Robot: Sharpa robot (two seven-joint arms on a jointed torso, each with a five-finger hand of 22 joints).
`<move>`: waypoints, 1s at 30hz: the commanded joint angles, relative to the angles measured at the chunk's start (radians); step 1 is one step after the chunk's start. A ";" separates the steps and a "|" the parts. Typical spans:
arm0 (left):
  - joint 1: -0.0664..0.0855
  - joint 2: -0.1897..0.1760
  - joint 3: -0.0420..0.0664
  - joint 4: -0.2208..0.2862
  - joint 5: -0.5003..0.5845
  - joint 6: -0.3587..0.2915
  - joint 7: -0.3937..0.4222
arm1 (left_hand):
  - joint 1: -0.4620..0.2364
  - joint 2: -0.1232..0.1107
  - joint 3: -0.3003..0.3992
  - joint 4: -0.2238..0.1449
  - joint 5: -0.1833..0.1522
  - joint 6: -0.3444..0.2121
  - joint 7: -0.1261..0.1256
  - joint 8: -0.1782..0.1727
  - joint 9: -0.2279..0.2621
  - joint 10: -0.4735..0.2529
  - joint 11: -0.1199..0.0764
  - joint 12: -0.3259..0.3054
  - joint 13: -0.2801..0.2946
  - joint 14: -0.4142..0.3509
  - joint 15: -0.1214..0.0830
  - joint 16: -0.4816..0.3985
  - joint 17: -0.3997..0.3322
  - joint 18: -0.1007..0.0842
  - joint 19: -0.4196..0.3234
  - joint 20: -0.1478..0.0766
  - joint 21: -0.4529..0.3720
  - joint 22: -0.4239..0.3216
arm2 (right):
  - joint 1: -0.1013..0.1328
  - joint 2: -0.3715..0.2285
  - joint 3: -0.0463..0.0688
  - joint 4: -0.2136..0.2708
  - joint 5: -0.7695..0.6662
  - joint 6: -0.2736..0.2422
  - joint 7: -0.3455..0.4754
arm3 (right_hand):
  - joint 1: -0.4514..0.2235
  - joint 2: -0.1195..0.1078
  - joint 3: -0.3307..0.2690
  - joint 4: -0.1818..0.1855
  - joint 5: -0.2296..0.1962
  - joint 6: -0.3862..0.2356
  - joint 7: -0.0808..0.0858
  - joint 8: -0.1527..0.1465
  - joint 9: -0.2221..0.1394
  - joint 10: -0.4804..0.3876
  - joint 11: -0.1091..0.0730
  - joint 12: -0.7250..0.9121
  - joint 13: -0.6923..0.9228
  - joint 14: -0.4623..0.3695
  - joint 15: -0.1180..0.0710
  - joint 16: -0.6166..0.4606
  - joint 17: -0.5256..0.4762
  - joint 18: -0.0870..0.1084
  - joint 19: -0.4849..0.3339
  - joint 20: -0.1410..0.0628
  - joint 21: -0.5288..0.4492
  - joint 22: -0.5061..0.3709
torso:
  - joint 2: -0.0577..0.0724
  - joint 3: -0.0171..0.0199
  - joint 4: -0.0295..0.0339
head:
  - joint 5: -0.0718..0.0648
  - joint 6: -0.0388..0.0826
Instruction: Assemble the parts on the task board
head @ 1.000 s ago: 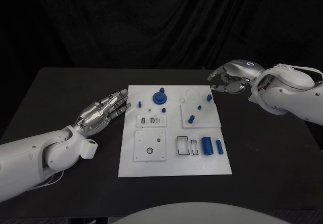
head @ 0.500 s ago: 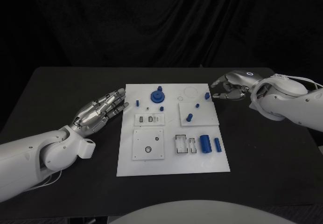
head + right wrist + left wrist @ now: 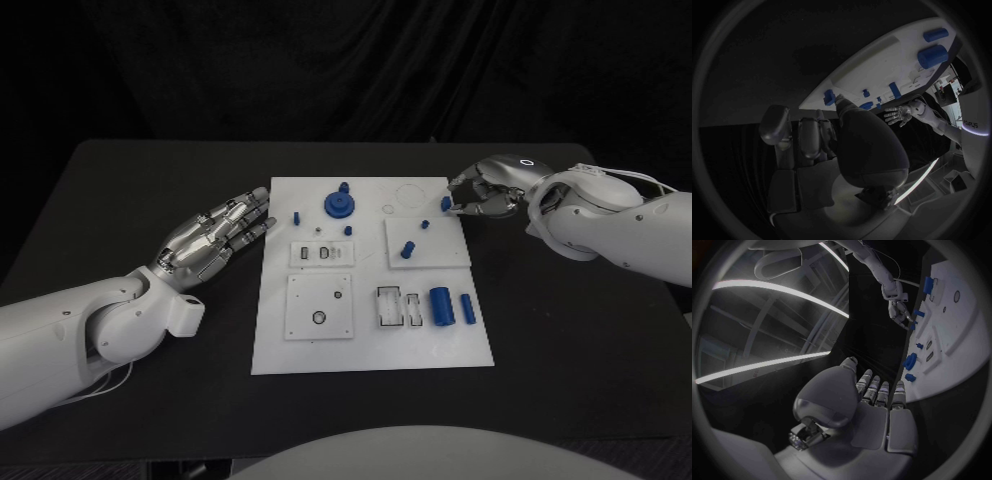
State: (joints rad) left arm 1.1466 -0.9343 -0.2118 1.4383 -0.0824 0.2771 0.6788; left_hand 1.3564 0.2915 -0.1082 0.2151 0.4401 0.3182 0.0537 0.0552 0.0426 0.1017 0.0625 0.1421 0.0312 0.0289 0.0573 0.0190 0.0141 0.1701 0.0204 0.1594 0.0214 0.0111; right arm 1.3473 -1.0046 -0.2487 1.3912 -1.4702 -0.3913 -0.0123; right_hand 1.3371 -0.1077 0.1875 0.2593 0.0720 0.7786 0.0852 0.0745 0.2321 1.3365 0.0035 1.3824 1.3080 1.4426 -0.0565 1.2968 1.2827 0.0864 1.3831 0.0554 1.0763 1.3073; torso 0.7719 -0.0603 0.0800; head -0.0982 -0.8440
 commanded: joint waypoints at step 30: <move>-0.010 0.012 0.001 -0.010 0.001 0.020 0.060 | 0.007 -0.002 0.011 0.000 0.007 -0.004 0.001 0.004 0.001 -0.001 0.007 -0.003 -0.001 0.001 0.007 -0.006 -0.001 0.005 0.000 0.010 -0.005 -0.002 | -0.009 0.052 0.002 -0.039 0.000 0.020 -0.016 | 0.069 0.023 -0.017 -0.019 0.115 0.071 0.008 0.030 0.028 -0.006 0.002 -0.002 0.023 -0.002 0.005 -0.007 -0.005 0.010 -0.002 0.005 -0.027 0.135 | 0.000 -0.0008 0.0000 | 0.006 -0.003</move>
State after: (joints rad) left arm 1.1376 -0.9242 -0.2118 1.4275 -0.0824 0.2816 0.6788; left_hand 1.3563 0.2915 -0.1027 0.2152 0.4401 0.3182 0.0537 0.0551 0.0426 0.1017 0.0625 0.1421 0.0312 0.0289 0.0573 0.0190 0.0141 0.1701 0.0204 0.1595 0.0213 0.0105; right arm 1.3415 -0.9524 -0.2477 1.3540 -1.4684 -0.3799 -0.0158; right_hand 1.3996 -0.0853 0.1723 0.2440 0.1826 0.8441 0.0931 0.1010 0.2586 1.3325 0.0075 1.3824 1.3076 1.4390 -0.0530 1.2928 1.2766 0.0864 1.3794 0.0591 1.0531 1.3080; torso 0.7719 -0.0607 0.0802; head -0.0916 -0.8474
